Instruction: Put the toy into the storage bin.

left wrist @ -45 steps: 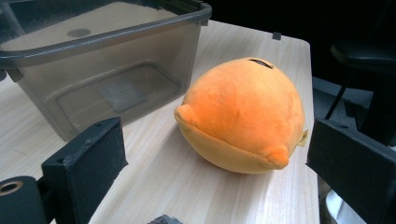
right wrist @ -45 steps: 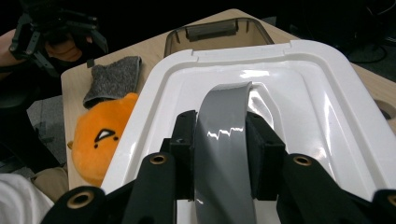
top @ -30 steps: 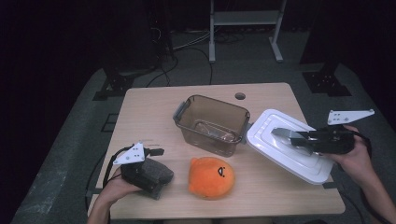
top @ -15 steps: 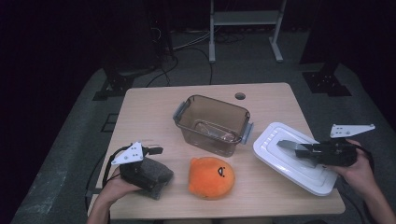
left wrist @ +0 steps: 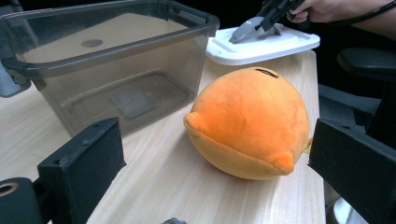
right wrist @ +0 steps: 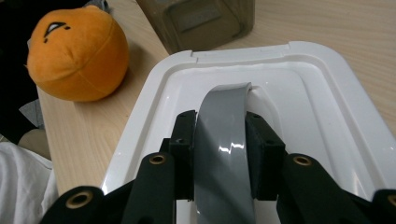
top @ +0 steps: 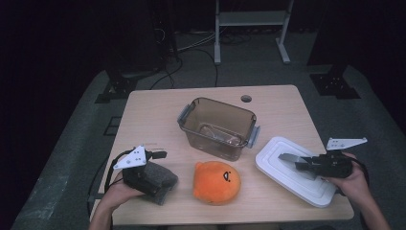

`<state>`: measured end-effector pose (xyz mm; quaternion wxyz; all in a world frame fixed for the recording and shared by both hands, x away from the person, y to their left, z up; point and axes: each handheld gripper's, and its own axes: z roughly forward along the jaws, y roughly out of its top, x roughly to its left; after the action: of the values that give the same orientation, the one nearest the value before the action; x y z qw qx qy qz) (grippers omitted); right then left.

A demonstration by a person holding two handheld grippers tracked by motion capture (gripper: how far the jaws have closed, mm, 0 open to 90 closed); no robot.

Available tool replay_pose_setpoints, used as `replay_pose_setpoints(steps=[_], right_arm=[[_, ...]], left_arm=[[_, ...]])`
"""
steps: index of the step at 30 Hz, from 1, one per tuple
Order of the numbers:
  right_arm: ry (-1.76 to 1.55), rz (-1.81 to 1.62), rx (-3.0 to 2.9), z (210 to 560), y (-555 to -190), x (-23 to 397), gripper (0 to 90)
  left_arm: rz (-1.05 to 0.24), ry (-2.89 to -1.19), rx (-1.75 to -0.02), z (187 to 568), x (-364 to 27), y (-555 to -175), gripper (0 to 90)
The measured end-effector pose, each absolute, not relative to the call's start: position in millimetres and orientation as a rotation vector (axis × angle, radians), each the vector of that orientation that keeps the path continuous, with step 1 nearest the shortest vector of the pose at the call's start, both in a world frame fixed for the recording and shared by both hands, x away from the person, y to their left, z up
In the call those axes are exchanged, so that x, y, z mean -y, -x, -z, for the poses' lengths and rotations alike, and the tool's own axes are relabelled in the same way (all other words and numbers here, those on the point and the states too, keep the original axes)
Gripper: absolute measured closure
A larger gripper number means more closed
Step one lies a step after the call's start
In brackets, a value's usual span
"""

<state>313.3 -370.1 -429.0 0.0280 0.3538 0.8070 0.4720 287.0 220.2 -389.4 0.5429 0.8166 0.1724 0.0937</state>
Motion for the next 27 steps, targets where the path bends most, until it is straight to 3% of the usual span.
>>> replay_pose_setpoints(steps=[27], right_arm=[[-1.148, -1.424, -2.525, 465, -320, 363, 66.8]], left_arm=[[-0.215, -1.938, -0.408, 390, -222, -287, 2.6]])
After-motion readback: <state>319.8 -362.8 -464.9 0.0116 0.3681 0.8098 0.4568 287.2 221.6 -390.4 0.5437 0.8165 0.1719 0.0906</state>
